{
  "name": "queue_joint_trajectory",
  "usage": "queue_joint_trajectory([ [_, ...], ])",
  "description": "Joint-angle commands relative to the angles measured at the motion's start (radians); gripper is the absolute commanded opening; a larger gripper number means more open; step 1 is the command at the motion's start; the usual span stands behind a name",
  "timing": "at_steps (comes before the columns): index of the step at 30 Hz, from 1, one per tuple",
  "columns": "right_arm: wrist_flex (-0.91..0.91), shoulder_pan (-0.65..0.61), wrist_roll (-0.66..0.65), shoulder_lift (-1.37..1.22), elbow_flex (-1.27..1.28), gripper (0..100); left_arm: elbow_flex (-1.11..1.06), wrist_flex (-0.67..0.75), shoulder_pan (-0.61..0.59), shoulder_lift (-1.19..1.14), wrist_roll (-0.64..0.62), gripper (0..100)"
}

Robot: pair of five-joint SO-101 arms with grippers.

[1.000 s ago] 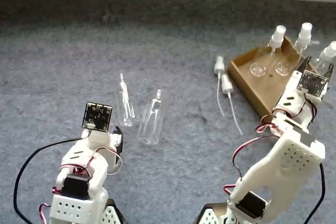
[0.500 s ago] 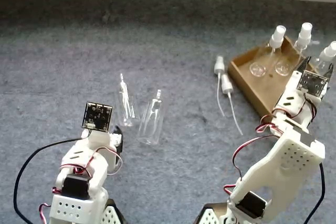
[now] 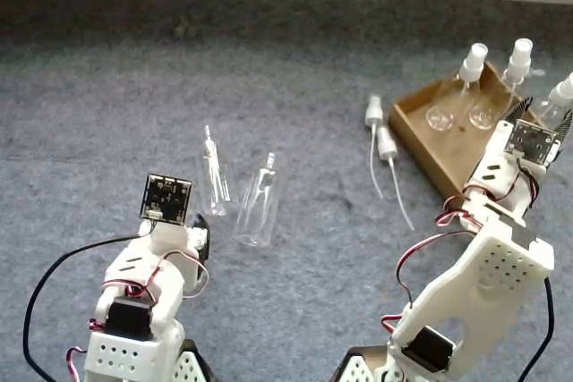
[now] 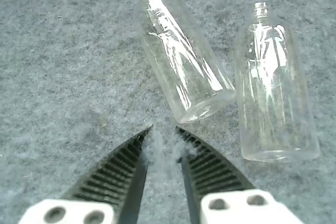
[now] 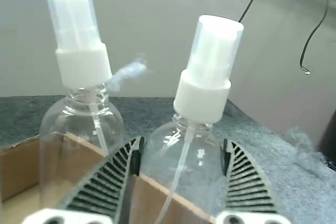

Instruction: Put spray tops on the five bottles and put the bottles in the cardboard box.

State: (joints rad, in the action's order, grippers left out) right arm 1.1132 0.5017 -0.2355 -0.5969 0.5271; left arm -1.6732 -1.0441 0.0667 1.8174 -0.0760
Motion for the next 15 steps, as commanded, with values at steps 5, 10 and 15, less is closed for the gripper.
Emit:
queue_joint_trajectory([
  [5,0.018,-0.007,-0.066,0.018,-0.038,15.0,-0.021,0.023,-0.013,0.013,0.012,4],
  [10,0.018,-0.007,-0.071,0.019,-0.038,17.8,-0.021,0.023,-0.013,0.013,0.012,4],
  [15,0.018,-0.007,-0.069,0.018,-0.038,22.0,-0.021,0.023,-0.013,0.013,0.012,4],
])
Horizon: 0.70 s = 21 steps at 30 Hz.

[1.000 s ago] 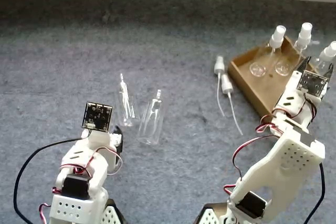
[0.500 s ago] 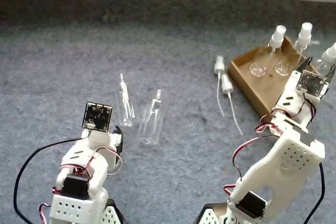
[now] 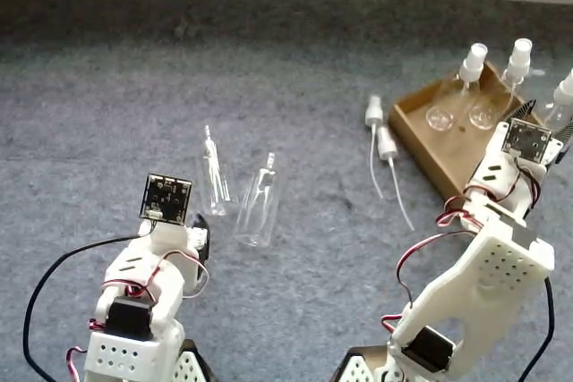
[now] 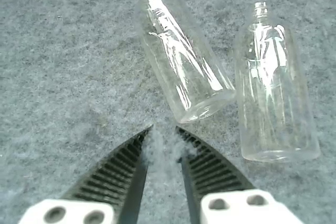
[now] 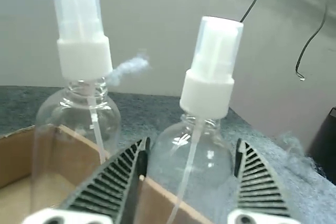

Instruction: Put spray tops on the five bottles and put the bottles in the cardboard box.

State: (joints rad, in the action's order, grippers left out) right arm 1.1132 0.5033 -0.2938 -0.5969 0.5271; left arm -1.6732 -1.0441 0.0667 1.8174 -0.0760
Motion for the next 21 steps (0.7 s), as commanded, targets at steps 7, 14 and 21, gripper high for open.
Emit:
queue_joint_trajectory([
  [7,0.019,-0.008,-0.015,0.021,0.005,22.4,-0.021,0.023,-0.013,0.013,0.012,4],
  [14,0.019,-0.015,-0.015,0.021,0.028,22.4,-0.021,0.023,-0.013,0.013,0.012,4],
  [21,0.016,-0.019,-0.017,0.021,0.028,22.1,-0.021,0.023,-0.013,0.013,0.012,4],
])
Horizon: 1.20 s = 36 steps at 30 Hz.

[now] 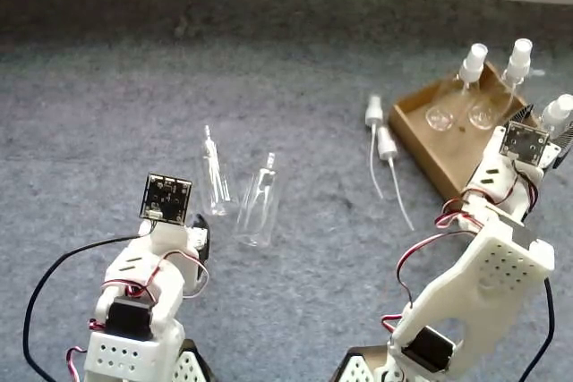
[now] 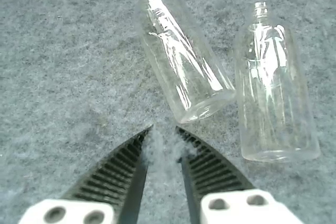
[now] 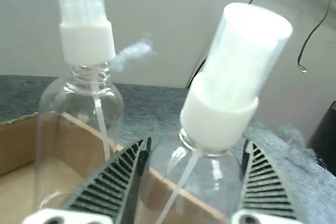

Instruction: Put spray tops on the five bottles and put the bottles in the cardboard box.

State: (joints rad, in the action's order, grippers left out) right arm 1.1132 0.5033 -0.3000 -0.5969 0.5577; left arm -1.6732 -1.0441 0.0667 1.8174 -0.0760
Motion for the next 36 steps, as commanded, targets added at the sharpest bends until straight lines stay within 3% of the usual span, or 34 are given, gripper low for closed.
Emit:
queue_joint_trajectory([
  [1,0.004,-0.019,-0.011,0.021,-0.002,22.1,-0.021,0.023,-0.013,0.013,0.012,4],
  [7,-0.231,-0.002,-0.005,0.035,-0.056,22.1,-0.021,0.023,-0.013,0.013,0.012,4],
  [28,-0.460,0.002,-0.002,0.203,-0.093,22.1,-0.021,0.020,-0.013,0.013,0.012,4],
  [36,-0.464,0.021,0.133,0.199,-0.091,22.1,-0.021,0.018,-0.013,0.013,0.012,4],
])
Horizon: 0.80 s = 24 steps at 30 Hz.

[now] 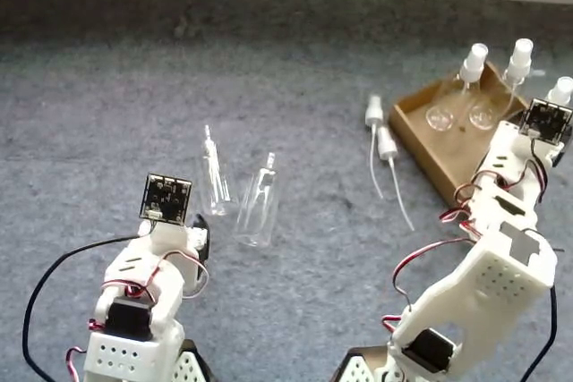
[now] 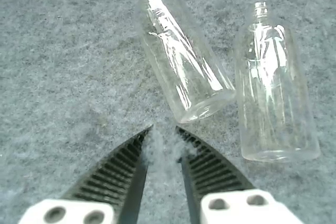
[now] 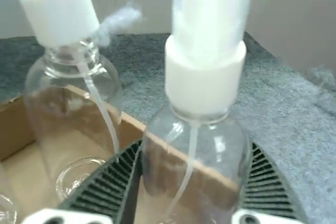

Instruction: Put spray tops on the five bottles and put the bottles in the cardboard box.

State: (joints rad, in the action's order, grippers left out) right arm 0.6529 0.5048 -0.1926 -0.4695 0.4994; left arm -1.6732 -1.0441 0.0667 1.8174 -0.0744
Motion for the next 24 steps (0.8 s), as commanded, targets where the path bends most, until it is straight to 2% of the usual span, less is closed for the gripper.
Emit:
queue_joint_trajectory([
  [1,-0.005,0.021,0.029,0.070,-0.033,22.1,-0.021,0.018,-0.013,0.013,0.011,4],
  [24,-0.082,0.038,0.031,0.071,-0.033,22.1,-0.021,0.018,-0.013,0.013,0.011,4],
])
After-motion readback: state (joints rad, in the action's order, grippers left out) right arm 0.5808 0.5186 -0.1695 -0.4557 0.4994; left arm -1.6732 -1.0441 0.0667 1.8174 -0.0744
